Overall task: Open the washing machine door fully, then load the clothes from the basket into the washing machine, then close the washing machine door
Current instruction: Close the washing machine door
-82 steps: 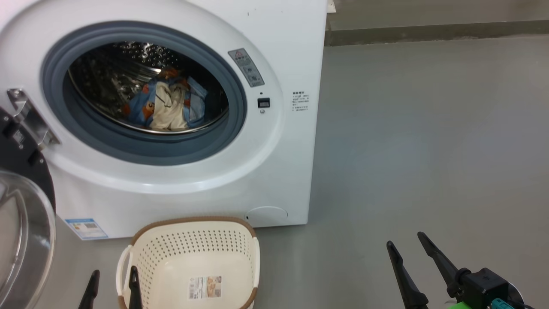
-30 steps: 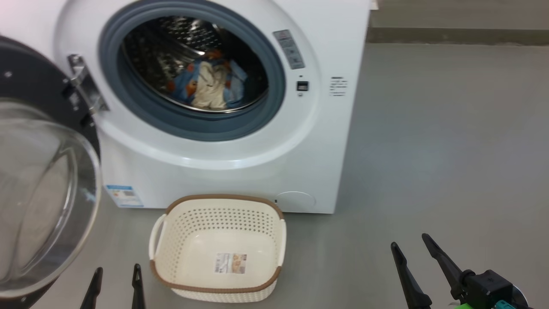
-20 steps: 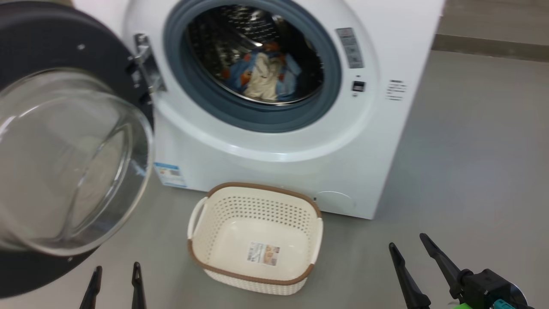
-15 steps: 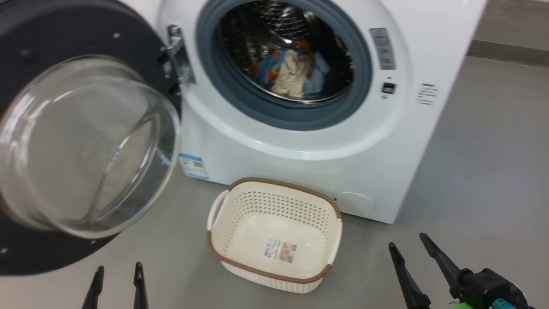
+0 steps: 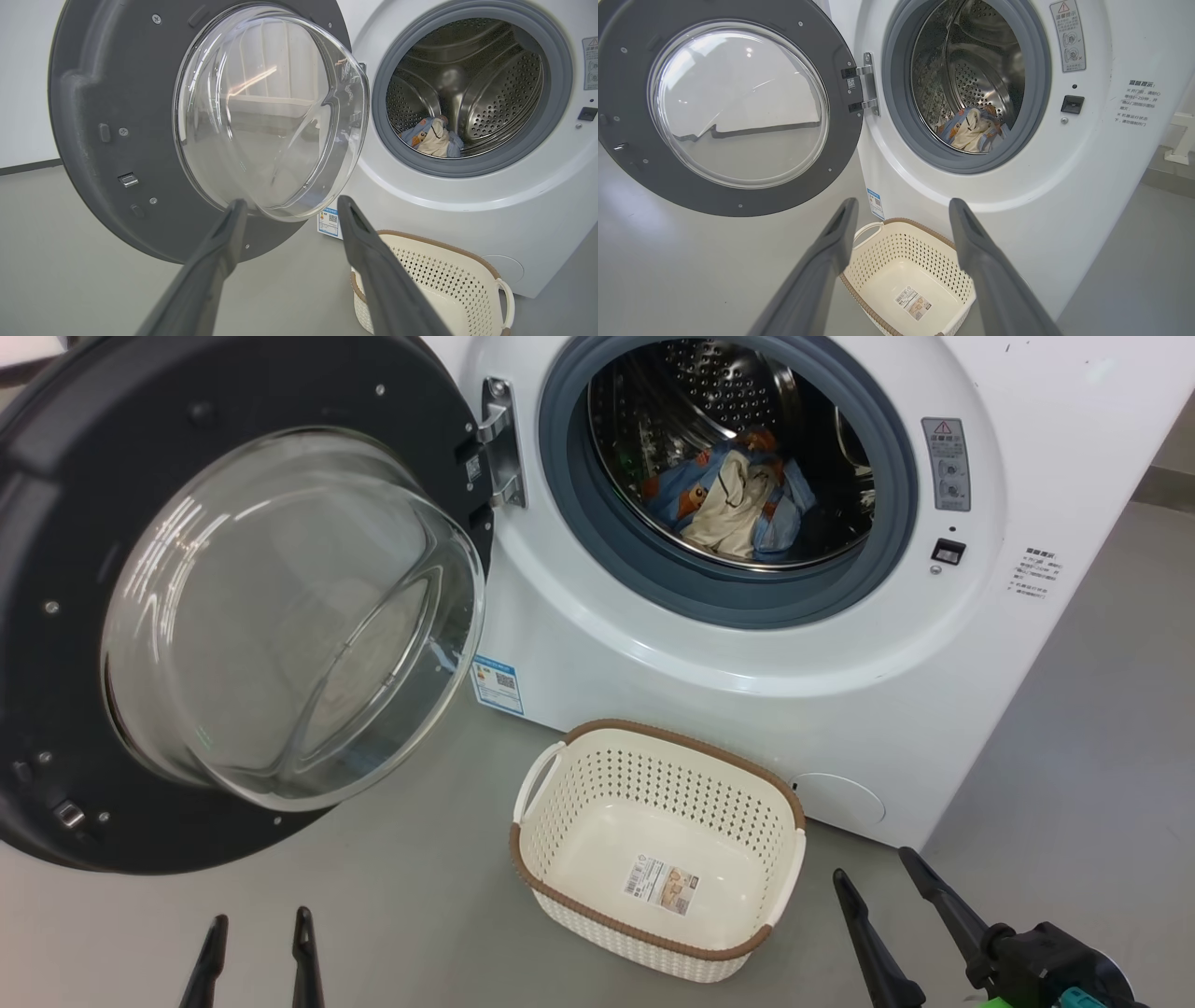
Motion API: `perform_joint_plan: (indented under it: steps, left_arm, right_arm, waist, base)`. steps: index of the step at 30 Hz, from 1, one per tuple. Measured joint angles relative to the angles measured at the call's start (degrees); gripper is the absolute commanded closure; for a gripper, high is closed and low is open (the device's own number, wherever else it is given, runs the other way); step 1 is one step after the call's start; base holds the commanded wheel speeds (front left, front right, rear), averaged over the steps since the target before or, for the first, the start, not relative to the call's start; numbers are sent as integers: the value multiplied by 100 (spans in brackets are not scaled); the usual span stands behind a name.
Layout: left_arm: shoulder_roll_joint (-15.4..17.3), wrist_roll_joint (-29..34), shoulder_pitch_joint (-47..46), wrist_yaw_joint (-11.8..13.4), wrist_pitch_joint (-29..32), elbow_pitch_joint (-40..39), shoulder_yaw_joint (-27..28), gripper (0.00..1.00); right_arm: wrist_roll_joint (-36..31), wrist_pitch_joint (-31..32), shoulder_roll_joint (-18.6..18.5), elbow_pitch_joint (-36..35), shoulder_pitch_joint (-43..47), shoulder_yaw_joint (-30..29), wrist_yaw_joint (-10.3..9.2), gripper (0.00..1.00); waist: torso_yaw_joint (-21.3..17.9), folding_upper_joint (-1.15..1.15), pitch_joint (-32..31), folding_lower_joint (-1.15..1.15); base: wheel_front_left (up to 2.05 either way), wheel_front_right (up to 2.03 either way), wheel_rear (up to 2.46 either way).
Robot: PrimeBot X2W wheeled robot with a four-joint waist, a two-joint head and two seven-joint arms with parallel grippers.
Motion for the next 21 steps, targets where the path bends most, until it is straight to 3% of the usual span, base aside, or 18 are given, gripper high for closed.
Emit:
perform_joint_plan:
  steps: [12,13,14,15,16,21]
  left_arm:
    - [15,0,1,1,0,-10,-8,0]
    - [20,-1,1,1,0,-10,-8,8]
    - [26,-1,1,1,0,-10,-8,27]
    - [37,-1,1,1,0,-10,-9,58]
    - [47,-2,1,1,1,-10,-10,100]
    - [56,-30,1,1,2,-10,-18,100]
  right_arm:
    - [0,-2,11,30,1,37,0,0]
    - [0,-2,15,30,1,37,0,0]
    - [0,-2,20,32,1,38,0,0]
    - [0,-2,23,35,1,38,0,0]
    - [0,-2,23,37,1,41,0,0]
    - [1,-3,24,47,1,41,0,0]
  waist:
    - [-53,0,-49,0]
    - [-52,0,-50,0]
    - [-49,0,-50,0]
    - [-46,0,-50,0]
    - [-45,0,-48,0]
    - [-29,0,-44,0]
  base:
    - [0,0,0]
    - [0,0,0]
    - [0,0,0]
    - [0,0,0]
    - [0,0,0]
    - [0,0,0]
